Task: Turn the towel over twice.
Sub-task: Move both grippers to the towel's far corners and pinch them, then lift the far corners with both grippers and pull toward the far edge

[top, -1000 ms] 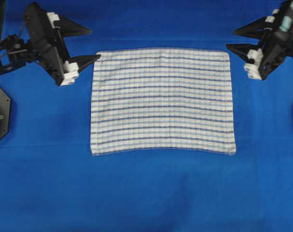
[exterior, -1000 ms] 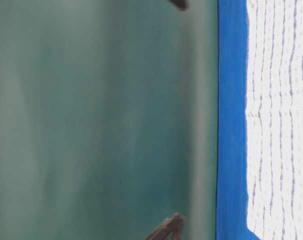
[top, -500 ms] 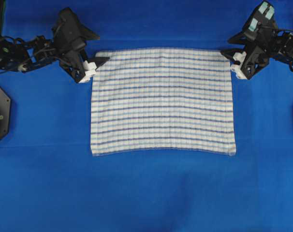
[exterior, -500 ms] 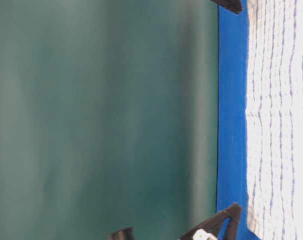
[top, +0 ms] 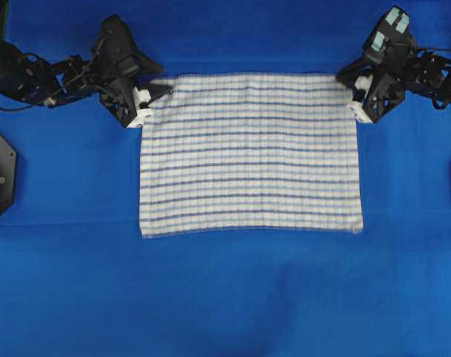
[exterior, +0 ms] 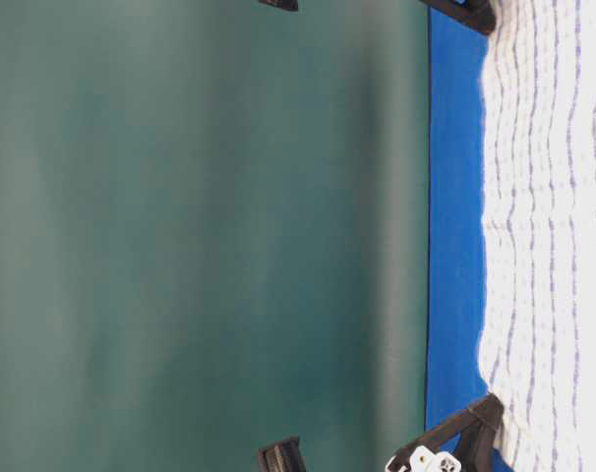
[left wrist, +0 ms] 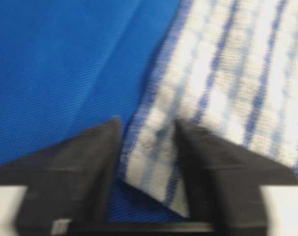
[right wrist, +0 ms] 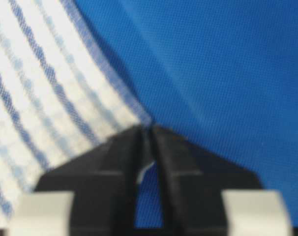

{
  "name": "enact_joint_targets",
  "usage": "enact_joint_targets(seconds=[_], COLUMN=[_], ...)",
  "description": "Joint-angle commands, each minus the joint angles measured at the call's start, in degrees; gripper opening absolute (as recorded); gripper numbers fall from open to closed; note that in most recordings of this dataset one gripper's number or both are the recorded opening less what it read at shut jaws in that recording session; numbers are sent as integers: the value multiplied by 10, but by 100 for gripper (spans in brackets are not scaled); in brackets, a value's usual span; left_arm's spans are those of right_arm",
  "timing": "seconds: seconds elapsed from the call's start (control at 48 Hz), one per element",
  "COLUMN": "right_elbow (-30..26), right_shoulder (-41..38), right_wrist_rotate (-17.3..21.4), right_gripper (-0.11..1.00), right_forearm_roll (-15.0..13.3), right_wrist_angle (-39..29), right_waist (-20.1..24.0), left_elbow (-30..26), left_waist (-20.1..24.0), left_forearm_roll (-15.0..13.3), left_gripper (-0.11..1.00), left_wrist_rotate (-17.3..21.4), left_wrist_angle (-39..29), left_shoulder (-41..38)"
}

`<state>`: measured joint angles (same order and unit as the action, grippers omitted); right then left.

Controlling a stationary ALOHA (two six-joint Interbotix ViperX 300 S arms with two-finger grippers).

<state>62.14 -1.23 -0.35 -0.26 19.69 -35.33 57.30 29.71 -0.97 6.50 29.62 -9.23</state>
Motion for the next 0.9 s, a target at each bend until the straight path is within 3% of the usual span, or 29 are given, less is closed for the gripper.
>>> enact_joint_targets(seconds=[0.0,0.125,0.354,0.646,0.875], right_elbow=[-4,-4,-11,-46,-87], right_shoulder=[4,10,45,112,143], right_wrist_rotate=[-1,0,0,-17,-45], right_gripper=[6,5,5,5,5], right_forearm_roll=[0,0,0,-3,-6], right_wrist_angle=[-4,-11,-30,-78,-114], right_waist=[-3,-3,-4,-37,-83], left_elbow=[-9,-11,-21,-56,-92], left_waist=[2,2,5,47,83], left_forearm_roll=[-1,-1,-1,-1,-1], left_gripper=[26,1,1,1,1], left_wrist_rotate=[1,1,1,5,53], left_wrist_angle=[-15,-25,-32,-102,-130], left_shoulder=[5,11,36,114,166])
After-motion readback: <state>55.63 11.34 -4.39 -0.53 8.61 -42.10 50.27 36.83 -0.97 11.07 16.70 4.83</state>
